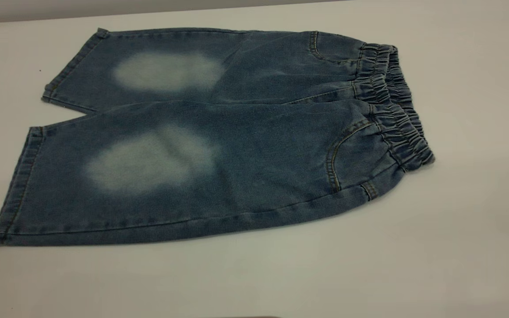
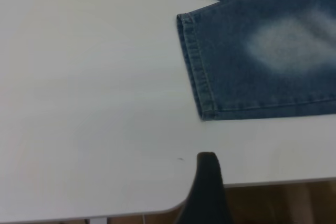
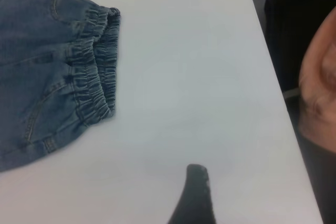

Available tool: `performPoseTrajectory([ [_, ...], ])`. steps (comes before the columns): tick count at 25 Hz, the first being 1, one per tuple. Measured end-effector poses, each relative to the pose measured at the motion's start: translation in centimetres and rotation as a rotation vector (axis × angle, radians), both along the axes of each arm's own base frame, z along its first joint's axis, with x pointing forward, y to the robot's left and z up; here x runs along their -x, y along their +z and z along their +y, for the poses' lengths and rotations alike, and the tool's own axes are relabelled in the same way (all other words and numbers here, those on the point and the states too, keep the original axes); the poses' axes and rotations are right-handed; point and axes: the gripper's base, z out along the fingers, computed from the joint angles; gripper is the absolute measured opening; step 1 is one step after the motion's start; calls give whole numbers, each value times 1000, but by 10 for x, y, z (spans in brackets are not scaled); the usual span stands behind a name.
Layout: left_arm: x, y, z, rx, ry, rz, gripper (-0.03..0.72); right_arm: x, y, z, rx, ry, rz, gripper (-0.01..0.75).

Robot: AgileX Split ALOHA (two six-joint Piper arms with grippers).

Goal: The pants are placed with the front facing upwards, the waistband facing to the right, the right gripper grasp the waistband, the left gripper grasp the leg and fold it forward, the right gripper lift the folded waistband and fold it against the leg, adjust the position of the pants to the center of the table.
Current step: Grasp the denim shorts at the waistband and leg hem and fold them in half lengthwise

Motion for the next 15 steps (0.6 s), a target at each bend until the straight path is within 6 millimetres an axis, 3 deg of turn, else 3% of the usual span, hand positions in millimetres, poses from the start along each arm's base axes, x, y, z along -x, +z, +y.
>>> performPoseTrajectory([
  [4,-5,4,3,-31,19,13,552,-4,4,2,-35,4,22,547],
  [7,-20,16,2,-30,24,39,552,-14,21,4,-61,15,11,547],
  [12,-68,37,-4,6,20,32,552,-55,50,8,-151,38,-10,547],
  [15,-101,42,-9,69,19,18,552,-86,50,13,-203,84,54,547],
])
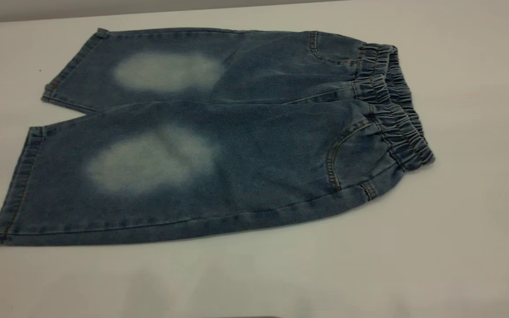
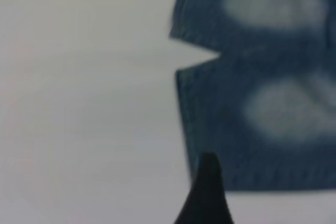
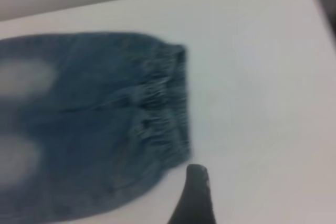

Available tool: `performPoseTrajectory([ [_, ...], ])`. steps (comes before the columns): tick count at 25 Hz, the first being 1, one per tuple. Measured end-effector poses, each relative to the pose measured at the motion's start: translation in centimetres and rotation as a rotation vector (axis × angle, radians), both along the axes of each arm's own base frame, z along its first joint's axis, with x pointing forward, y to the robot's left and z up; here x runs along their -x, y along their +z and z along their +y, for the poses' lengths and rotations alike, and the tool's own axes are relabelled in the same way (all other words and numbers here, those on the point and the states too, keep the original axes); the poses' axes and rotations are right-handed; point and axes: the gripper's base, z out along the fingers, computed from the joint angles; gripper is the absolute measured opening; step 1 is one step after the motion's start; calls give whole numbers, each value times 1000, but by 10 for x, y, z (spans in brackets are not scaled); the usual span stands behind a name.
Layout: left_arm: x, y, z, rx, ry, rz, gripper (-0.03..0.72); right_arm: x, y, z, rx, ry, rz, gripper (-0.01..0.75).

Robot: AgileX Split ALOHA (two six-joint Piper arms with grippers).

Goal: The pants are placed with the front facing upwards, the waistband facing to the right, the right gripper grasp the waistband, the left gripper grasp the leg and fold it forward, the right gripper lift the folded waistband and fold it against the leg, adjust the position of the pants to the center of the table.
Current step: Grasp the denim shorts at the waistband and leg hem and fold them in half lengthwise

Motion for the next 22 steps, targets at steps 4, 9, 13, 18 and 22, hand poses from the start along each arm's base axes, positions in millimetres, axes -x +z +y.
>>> performPoseTrajectory([
  [4,-40,-5,-7,91,2,70,552,-41,-12,8,-59,100,105,553],
  [9,-82,-28,-15,200,26,174,552,-87,-42,17,-154,194,280,573],
  [13,-110,-48,-17,213,51,214,552,-116,-69,22,-216,258,371,577],
  [18,-130,-65,-17,177,46,224,552,-143,-100,29,-297,320,437,580],
  [22,-137,-71,-17,135,22,220,552,-161,-125,31,-358,324,465,594],
])
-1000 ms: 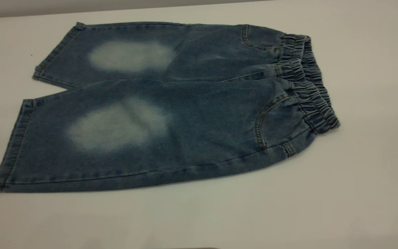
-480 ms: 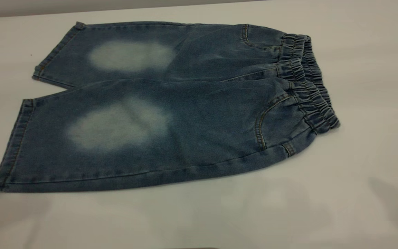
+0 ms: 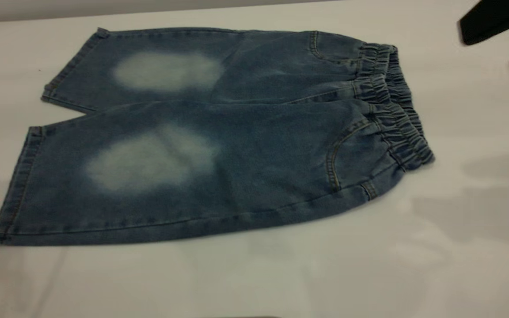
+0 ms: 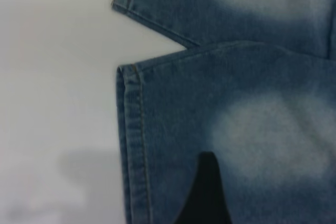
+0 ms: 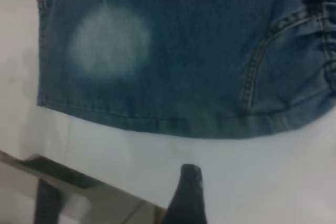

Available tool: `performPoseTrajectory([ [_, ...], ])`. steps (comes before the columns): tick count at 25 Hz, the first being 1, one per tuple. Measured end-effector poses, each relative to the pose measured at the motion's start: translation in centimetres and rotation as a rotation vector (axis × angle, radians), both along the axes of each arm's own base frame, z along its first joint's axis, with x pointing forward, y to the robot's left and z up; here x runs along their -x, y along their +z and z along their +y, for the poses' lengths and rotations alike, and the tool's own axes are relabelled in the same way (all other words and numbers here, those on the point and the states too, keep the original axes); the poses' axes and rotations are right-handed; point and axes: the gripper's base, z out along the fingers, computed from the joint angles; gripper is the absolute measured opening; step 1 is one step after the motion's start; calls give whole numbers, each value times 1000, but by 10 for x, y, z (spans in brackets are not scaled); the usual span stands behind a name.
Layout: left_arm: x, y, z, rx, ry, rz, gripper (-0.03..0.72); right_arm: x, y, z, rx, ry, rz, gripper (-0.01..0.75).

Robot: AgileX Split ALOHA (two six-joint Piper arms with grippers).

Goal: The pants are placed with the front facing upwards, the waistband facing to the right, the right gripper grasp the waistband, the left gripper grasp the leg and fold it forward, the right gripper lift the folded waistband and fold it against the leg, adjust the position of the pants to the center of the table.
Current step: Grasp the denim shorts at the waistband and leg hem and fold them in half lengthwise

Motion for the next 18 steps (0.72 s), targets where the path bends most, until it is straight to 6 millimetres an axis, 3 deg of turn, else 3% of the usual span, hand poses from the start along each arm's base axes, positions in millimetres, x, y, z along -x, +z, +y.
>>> performPoseTrajectory([
  [11,-10,9,0,-37,-29,-58,552,-31,-81,-3,-26,-101,148,594],
  [18,-10,9,0,-39,-30,-58,552,-46,-118,-4,-16,-98,220,594],
])
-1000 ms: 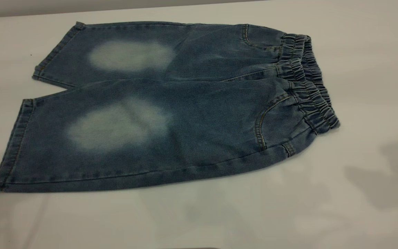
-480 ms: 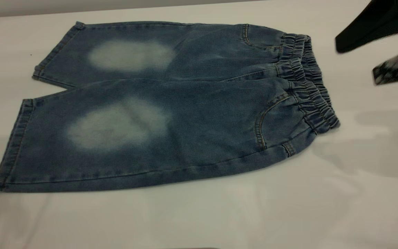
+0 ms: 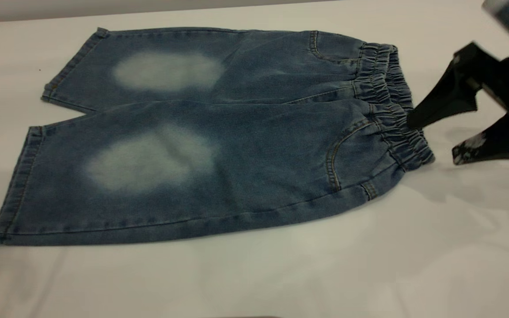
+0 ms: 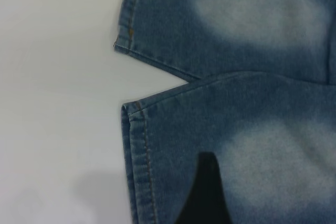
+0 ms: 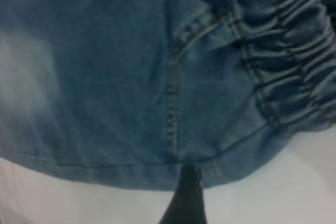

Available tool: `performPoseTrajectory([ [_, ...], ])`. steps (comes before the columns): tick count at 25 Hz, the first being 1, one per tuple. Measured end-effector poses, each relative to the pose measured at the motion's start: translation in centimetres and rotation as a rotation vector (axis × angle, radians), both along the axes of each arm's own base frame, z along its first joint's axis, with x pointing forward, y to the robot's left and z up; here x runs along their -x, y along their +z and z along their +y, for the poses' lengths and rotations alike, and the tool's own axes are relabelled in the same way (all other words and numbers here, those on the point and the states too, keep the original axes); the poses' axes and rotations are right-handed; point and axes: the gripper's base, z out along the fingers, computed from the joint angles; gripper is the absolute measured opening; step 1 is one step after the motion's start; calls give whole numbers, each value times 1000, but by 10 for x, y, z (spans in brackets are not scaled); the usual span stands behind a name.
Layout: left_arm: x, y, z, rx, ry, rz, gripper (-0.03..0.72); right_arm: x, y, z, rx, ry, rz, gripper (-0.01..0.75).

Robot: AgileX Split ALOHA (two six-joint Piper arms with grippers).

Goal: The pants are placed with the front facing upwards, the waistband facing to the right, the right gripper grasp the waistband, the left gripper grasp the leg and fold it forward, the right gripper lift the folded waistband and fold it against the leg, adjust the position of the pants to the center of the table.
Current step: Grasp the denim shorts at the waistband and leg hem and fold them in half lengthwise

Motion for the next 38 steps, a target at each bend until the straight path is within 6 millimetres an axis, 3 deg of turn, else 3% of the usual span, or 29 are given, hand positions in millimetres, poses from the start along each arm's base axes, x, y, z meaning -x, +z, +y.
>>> performPoseTrajectory([
  [7,0,0,0,0,0,0,552,-3,-22,-1,4,1,47,594],
  [22,0,0,0,1,-2,6,552,-12,-30,-5,41,-64,-24,592],
  [38,0,0,0,3,-1,7,552,-17,-48,11,-218,-37,-61,571],
])
